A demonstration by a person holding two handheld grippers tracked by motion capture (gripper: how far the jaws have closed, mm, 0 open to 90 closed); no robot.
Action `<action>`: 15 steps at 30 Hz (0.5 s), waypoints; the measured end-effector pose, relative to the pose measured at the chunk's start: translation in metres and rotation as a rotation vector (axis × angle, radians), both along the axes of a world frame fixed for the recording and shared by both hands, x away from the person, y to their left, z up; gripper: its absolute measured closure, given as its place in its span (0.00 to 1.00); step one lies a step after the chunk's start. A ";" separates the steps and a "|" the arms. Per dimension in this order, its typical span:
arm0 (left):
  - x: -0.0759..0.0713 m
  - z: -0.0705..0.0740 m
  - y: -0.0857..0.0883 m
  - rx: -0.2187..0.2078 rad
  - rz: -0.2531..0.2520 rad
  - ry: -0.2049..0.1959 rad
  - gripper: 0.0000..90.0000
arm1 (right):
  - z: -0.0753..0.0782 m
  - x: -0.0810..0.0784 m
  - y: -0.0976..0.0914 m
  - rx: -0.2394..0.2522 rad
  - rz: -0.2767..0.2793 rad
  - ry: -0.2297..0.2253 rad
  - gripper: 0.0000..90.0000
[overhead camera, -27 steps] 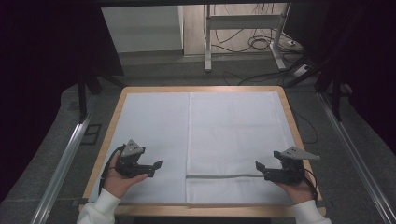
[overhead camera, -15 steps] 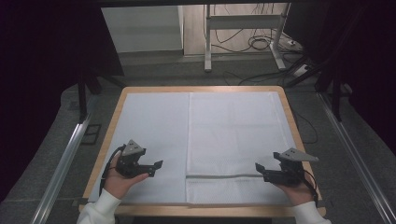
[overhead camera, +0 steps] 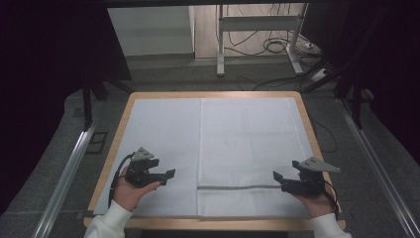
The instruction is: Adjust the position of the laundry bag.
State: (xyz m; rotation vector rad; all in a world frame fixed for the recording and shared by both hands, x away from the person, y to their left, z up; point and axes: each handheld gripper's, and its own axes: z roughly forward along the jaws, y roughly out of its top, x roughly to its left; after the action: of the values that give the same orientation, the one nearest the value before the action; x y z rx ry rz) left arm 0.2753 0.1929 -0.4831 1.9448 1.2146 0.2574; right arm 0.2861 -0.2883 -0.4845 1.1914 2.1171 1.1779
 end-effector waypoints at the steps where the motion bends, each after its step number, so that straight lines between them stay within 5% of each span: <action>1: 0.000 0.000 -0.003 -0.011 -0.006 0.010 0.26 | 0.000 0.000 0.000 -0.004 -0.001 -0.003 0.17; 10: 0.009 -0.006 -0.038 -0.001 -0.079 0.075 0.27 | -0.002 0.001 0.001 -0.027 0.001 -0.005 0.17; 15: 0.009 -0.007 -0.045 0.005 -0.086 0.078 0.28 | -0.001 0.000 0.002 -0.035 -0.003 -0.009 0.17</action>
State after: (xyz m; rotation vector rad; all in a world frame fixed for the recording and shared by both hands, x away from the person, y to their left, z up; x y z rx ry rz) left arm 0.2847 0.1482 -0.4900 2.0225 1.1776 0.1415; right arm 0.2864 -0.2868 -0.4852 1.1706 2.1198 1.1379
